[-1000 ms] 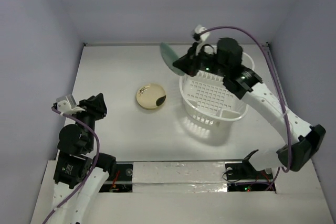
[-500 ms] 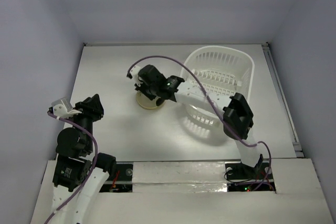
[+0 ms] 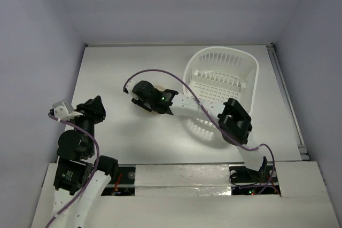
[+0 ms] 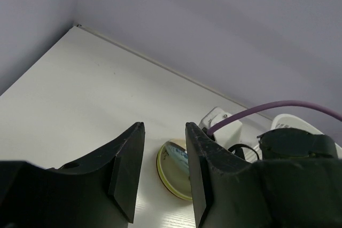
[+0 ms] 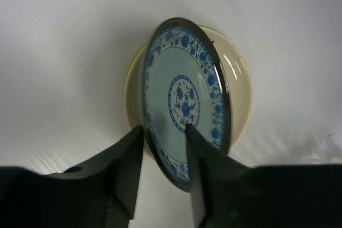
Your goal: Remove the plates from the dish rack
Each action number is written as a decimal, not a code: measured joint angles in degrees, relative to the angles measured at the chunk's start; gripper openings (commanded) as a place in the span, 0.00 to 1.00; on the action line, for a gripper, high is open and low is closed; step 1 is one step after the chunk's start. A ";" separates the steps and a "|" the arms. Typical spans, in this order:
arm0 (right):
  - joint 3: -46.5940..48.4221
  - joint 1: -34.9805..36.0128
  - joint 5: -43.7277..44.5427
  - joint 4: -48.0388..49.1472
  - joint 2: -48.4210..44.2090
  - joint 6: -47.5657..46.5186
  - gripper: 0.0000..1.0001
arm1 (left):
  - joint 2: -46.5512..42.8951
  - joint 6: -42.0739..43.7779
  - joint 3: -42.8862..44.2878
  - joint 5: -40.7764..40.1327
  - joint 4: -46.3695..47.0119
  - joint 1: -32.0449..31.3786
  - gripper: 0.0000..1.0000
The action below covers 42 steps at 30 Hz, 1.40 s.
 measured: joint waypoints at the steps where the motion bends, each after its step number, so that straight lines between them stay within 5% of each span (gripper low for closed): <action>1: -0.61 0.20 0.42 0.26 0.09 0.13 0.49 | 0.00 0.00 0.00 -0.02 -0.02 0.00 0.33; 14: -8.13 0.52 2.36 3.85 -2.71 2.69 0.66 | 0.00 -0.04 0.00 -0.20 -0.42 0.00 0.34; 17: -12.07 0.52 3.30 5.46 -7.87 4.04 0.51 | 0.00 -0.04 0.00 -0.15 -0.42 0.00 0.36; 18: -13.73 0.52 3.74 6.21 -10.25 4.61 0.26 | 0.00 -0.04 0.00 -0.09 -0.42 0.00 0.38; 20: -18.03 0.52 4.90 8.00 -16.17 6.40 0.00 | 0.00 -0.02 0.00 0.07 -0.39 0.00 0.41; 30: -38.91 -0.31 15.32 17.73 -54.90 18.64 0.00 | 0.02 0.07 0.00 3.65 0.33 0.00 0.68; 32: -42.58 -1.88 17.40 18.67 -62.86 21.66 0.17 | 0.04 0.09 0.00 4.15 0.48 0.00 0.69; 33: -44.41 -3.02 18.43 19.30 -66.51 23.10 0.39 | 0.04 0.11 0.00 4.33 0.55 0.00 0.69; 36: -49.20 -6.16 22.40 20.04 -76.70 26.82 0.79 | 0.20 0.26 0.00 4.79 0.72 0.00 0.69; 42: -54.53 -7.89 29.86 20.46 -88.15 31.21 0.87 | 0.61 0.50 -0.02 5.42 1.55 0.00 0.69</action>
